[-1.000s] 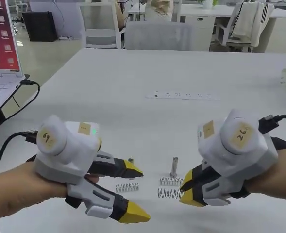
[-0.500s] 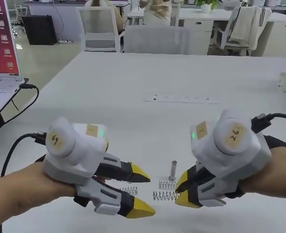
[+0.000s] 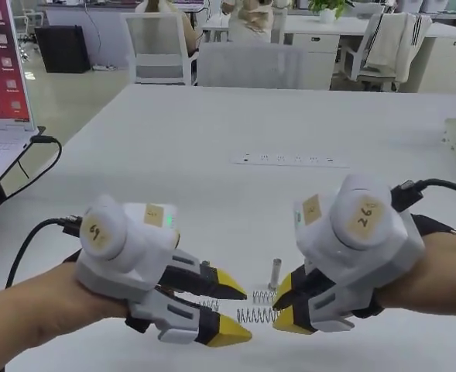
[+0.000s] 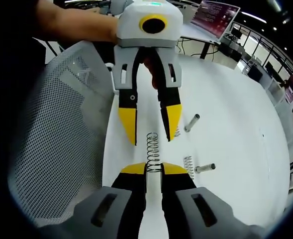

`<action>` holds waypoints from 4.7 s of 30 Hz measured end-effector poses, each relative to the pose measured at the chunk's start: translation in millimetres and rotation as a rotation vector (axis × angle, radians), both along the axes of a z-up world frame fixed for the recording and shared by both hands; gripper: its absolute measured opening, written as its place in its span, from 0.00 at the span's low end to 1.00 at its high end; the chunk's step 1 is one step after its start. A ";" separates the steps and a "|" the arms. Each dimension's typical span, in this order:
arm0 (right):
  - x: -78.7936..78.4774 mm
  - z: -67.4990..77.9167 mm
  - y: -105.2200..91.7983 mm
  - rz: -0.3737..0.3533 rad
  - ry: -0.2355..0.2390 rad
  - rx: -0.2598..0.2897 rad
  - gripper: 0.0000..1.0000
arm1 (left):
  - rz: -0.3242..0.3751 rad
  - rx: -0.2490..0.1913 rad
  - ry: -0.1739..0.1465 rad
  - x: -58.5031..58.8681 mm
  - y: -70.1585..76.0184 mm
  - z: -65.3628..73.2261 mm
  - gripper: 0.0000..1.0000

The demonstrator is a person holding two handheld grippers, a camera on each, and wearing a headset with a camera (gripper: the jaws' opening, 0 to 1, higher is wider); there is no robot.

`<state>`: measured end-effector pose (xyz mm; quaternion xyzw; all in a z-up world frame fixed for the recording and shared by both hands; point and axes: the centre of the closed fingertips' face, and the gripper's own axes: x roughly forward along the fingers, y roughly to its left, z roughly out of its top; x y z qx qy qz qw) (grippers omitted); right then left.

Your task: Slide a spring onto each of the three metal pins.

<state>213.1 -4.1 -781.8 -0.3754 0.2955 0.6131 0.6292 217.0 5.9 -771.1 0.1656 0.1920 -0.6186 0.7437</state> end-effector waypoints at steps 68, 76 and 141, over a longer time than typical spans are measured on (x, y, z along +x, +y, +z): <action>-6.1 -4.1 3.8 -0.033 0.056 0.061 0.08 | -0.053 -0.002 -0.038 -6.8 -3.9 -8.4 0.02; -7.9 9.0 12.5 -0.026 0.054 0.096 0.09 | -0.056 0.003 -0.042 -8.4 -4.7 -8.6 0.02; 16.3 14.6 -24.5 -0.112 0.040 0.051 0.09 | 0.074 0.026 0.070 -5.6 36.2 -13.8 0.31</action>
